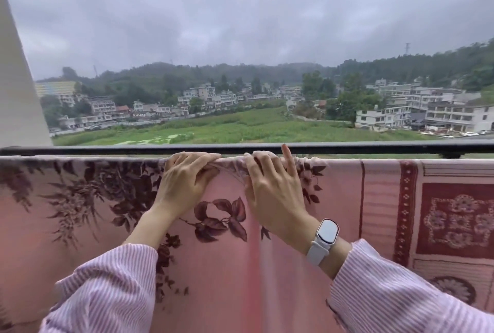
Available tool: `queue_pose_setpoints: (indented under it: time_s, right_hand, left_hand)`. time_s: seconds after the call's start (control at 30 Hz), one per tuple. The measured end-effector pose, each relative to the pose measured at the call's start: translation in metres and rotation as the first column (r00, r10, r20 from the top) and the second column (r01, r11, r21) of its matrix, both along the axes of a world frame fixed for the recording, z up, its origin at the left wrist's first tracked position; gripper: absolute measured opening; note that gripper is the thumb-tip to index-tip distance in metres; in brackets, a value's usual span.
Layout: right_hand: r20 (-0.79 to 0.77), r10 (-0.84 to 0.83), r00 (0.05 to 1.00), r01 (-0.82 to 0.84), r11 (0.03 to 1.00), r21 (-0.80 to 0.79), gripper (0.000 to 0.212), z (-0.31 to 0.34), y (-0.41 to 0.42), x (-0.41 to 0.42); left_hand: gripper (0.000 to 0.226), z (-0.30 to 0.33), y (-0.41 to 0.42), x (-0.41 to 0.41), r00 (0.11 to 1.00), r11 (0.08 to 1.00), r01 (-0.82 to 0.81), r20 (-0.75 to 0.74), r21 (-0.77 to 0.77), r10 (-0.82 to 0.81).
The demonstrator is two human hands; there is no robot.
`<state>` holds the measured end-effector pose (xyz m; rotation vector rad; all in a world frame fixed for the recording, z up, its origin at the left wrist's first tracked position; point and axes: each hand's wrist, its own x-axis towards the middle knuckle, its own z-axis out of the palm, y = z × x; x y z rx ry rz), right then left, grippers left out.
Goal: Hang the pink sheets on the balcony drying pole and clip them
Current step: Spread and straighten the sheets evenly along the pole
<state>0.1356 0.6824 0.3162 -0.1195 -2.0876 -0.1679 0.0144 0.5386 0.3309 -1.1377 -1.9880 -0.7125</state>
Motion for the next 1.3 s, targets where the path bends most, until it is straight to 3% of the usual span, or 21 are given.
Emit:
queue_pose_setpoints:
  time_s: [0.27, 0.57, 0.67, 0.8, 0.9, 1.1, 1.2, 1.3]
  right_hand:
    - [-0.035, -0.088, 0.996, 0.087, 0.996, -0.023, 0.039, 0.006, -0.027, -0.038]
    - [-0.016, -0.069, 0.997, 0.069, 0.998, -0.013, 0.046, 0.018, -0.07, -0.058]
    - [0.04, -0.09, 0.995, 0.092, 0.995, -0.048, 0.044, 0.013, -0.087, -0.069]
    - [0.126, -0.218, 0.968, 0.226, 0.973, -0.048, 0.05, -0.002, -0.1, -0.076]
    - [0.138, -0.25, 0.958, 0.268, 0.956, -0.123, 0.048, -0.002, -0.114, -0.074]
    - [0.104, -0.189, 0.976, 0.206, 0.962, -0.182, 0.048, -0.001, -0.157, -0.091]
    - [0.082, -0.136, 0.987, 0.148, 0.975, -0.167, 0.046, 0.009, -0.176, -0.107]
    - [0.076, -0.098, 0.992, 0.107, 0.987, -0.121, 0.043, 0.019, -0.187, -0.126]
  left_hand:
    - [0.015, 0.007, -0.002, -0.008, 0.949, 0.918, 0.229, 0.134, 0.324, -0.284]
    - [0.011, 0.016, -0.057, -0.056, 0.974, 0.897, 0.104, 0.14, 0.429, -0.18]
    - [0.011, 0.012, -0.077, -0.076, 0.976, 0.919, 0.098, 0.143, 0.382, -0.163]
    - [0.016, 0.011, -0.098, -0.092, 0.971, 0.964, 0.191, 0.11, 0.186, -0.214]
    - [0.028, 0.014, -0.125, -0.112, 0.983, 0.986, 0.16, 0.079, 0.041, -0.163]
    - [0.013, 0.019, -0.137, -0.122, 0.926, 0.941, 0.229, 0.241, 0.251, -0.29]
    - [0.01, 0.025, -0.141, -0.129, 0.935, 0.944, 0.24, 0.206, 0.226, -0.287]
    - [0.01, 0.028, -0.174, -0.155, 0.958, 0.943, 0.14, 0.2, 0.302, -0.207]
